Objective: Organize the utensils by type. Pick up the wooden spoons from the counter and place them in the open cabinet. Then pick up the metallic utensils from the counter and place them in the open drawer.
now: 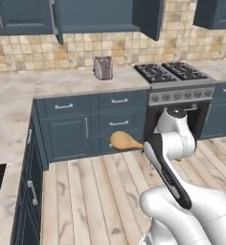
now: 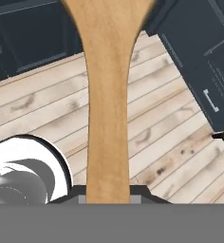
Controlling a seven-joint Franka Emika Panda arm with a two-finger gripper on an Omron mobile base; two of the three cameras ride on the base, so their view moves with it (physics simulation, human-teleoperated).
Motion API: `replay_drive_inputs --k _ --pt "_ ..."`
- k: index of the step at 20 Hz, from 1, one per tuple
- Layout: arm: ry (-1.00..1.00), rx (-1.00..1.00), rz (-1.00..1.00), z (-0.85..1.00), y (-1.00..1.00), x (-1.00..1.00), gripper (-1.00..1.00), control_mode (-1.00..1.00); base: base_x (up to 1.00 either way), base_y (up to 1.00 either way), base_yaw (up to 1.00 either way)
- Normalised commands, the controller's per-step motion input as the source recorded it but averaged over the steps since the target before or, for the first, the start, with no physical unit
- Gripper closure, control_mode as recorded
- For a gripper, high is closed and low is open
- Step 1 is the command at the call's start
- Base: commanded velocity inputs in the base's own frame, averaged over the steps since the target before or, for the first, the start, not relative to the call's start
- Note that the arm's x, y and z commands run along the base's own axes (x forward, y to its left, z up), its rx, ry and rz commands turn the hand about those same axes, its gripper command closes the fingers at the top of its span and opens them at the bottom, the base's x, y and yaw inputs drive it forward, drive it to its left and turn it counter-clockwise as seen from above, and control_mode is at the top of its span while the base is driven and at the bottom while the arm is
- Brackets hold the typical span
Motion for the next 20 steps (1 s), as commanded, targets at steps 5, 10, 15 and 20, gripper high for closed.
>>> replay_drive_inputs --k 5,10,15,20 --pt "0.00 0.00 0.00 0.00 0.00 0.00 1.00 1.00 1.00 0.03 0.00" --pt "0.00 0.00 0.00 0.00 0.00 0.00 1.00 1.00 1.00 -0.05 0.00" --pt "0.00 0.00 0.00 0.00 0.00 0.00 1.00 1.00 1.00 -0.06 0.00" --pt "0.00 0.00 0.00 0.00 0.00 0.00 1.00 1.00 0.96 -0.21 0.00"
